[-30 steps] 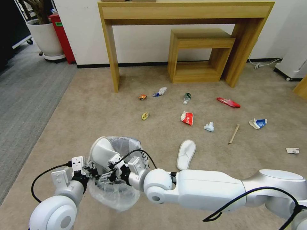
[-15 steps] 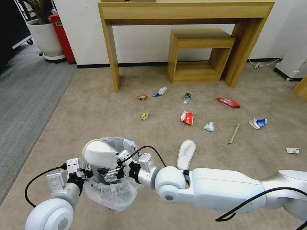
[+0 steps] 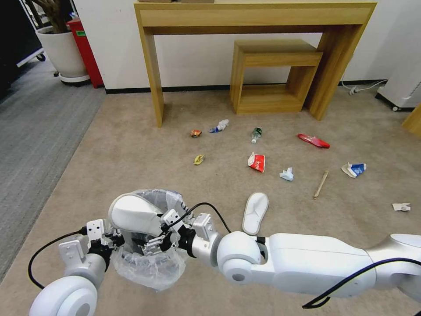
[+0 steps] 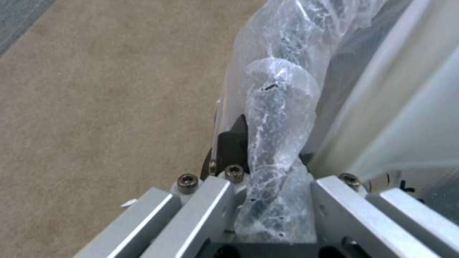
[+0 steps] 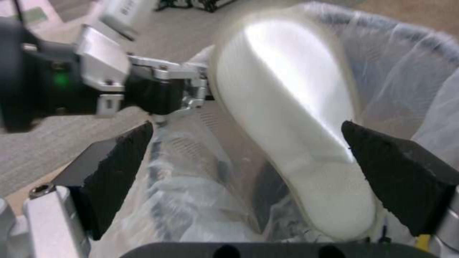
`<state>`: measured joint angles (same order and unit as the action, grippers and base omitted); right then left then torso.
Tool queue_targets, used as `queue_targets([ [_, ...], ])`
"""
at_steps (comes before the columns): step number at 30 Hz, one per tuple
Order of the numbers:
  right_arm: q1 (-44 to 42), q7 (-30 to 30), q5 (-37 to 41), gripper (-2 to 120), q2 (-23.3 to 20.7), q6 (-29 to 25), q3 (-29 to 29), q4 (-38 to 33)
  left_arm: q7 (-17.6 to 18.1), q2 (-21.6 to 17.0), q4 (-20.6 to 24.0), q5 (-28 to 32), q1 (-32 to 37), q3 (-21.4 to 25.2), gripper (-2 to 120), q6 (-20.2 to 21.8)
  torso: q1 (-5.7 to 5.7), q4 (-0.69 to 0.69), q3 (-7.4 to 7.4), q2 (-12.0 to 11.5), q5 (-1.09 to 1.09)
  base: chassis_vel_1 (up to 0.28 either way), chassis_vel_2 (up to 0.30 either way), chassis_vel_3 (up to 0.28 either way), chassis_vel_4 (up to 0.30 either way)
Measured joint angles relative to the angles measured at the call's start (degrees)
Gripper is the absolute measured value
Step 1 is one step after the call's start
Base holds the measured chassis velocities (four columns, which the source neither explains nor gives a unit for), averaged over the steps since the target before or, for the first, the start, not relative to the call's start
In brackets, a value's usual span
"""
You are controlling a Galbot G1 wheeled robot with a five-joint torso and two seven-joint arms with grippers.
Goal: Pick up the trash bin and place the garbage on the floor into it.
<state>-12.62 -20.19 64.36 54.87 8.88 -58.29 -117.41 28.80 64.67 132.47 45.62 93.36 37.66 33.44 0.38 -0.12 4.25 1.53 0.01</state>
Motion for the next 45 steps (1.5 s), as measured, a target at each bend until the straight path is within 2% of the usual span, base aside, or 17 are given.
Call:
queue_targets([
  [4, -1.14, 2.66, -1.75, 100, -2.37, -1.49, 1.77, -1.97, 0.17, -0.02, -0.63, 0.39, -0.2, 0.35, 1, 0.27, 0.0, 0.0, 0.0, 0.0, 0.0, 0.0, 0.0, 0.0, 0.0],
  [11, -6.43, 5.19, -2.96, 100, -4.34, -3.7, 11.33, -4.26, 0.5, 0.62, -0.5, 0.68, 0.17, -0.04, 1, 1.38, 0.0, 0.0, 0.0, 0.01, 0.0, 0.0, 0.0, 0.0, 0.0],
  [12, -6.43, 5.19, -2.96, 100, -4.34, -3.7, 11.33, -4.26, 0.5, 0.62, -0.5, 0.68, 0.17, -0.04, 1, 1.38, 0.0, 0.0, 0.0, 0.01, 0.0, 0.0, 0.0, 0.0, 0.0],
  [15, -10.23, 5.21, -2.67, 100, -4.73, -4.11, 19.02, -5.11, 0.94, 0.72, -0.29, 1.07, 0.36, -0.01, 1, 1.93, 0.0, 0.0, 0.0, 0.01, 0.0, 0.0, 0.0, 0.0, 0.0],
  [16, -10.23, 5.21, -2.67, 100, -4.73, -4.11, 19.02, -5.11, 0.94, 0.72, -0.29, 1.07, 0.36, -0.01, 1, 1.93, 0.0, 0.0, 0.0, 0.01, 0.0, 0.0, 0.0, 0.0, 0.0],
  [20, -17.08, 4.31, -2.16, 100, -6.38, -4.55, 33.78, -4.83, 1.58, 0.82, -0.1, 2.04, 0.19, 0.45, 1, 3.17, 0.0, 0.01, 0.01, 0.01, 0.0, 0.0, 0.0, 0.0, 0.0],
  [21, -17.08, 4.31, -2.16, 100, -6.38, -4.55, 33.78, -4.83, 1.58, 0.82, -0.1, 2.04, 0.19, 0.45, 1, 3.17, 0.0, 0.01, 0.01, 0.01, 0.0, 0.0, 0.0, 0.0, 0.0],
  [24, -23.07, 3.42, -2.74, 100, -8.45, -4.57, 43.69, -4.68, 1.74, 0.84, -0.34, 2.12, -0.4, 0.45, 1, 3.6, 0.0, -0.01, 0.01, 0.01, 0.01, 0.0, 0.0, 0.0, 0.0],
  [25, -23.07, 3.42, -2.74, 100, -8.45, -4.57, 43.69, -4.68, 1.74, 0.84, -0.34, 2.12, -0.4, 0.45, 1, 3.6, 0.0, -0.01, 0.01, 0.01, 0.01, 0.0, 0.0, 0.0, 0.0],
  [27, -27.94, 3.07, -3.64, 100, -9.5, -4.65, 51.26, -4.49, 1.84, 0.84, -0.5, 2.18, -0.71, 0.21, 1, 3.77, 0.0, -0.01, 0.01, 0.01, 0.0, 0.0, 0.0, 0.0, 0.0],
  [28, -27.94, 3.07, -3.64, 100, -9.5, -4.65, 51.26, -4.49, 1.84, 0.84, -0.5, 2.18, -0.71, 0.21, 1, 3.77, 0.0, -0.01, 0.01, 0.01, 0.0, 0.0, 0.0, 0.0, 0.0],
  [30, -32.34, 2.17, -4.2, 100, -9.75, -5.18, 57.37, -4.2, 1.84, 0.93, -0.64, 2.25, -1.0, 0.05, 1, 3.78, 0.0, -0.02, 0.0, 0.01, 0.01, 0.0, 0.0, 0.0, 0.0],
  [31, -32.34, 2.17, -4.2, 100, -9.75, -5.18, 57.37, -4.2, 1.84, 0.93, -0.64, 2.25, -1.0, 0.05, 1, 3.78, 0.0, -0.02, 0.0, 0.01, 0.01, 0.0, 0.0, 0.0, 0.0],
  [33, -36.14, 1.09, -5.3, 100, -9.5, -5.85, 62.26, -3.7, 1.81, 1.13, -0.95, 2.25, -1.34, 0.01, 1, 3.5, 0.0, 0.0, 0.0, 0.01, 0.01, 0.0, 0.0, 0.0, 0.0],
  [34, -36.14, 1.09, -5.3, 100, -9.5, -5.85, 62.26, -3.7, 1.81, 1.13, -0.95, 2.25, -1.34, 0.01, 1, 3.5, 0.0, 0.0, 0.0, 0.01, 0.01, 0.0, 0.0, 0.0, 0.0],
  [37, -40.06, -0.88, -5.67, 100, -8.33, -5.91, 68.3, -3.34, 1.69, 1.39, -0.98, 2.14, -1.78, -0.03, 1, 3.23, 0.0, 0.0, 0.0, 0.01, 0.0, 0.0, 0.0, 0.0, 0.0],
  [45, -44.95, -1.3, -8.17, 100, -7.12, -6.58, 74.74, -2.28, 1.2, 1.24, -0.93, 1.47, -1.83, 0.03, 1, 2.55, 0.0, 0.0, 0.0, 0.01, -0.01, 0.0, 0.0, 0.0, 0.0],
])
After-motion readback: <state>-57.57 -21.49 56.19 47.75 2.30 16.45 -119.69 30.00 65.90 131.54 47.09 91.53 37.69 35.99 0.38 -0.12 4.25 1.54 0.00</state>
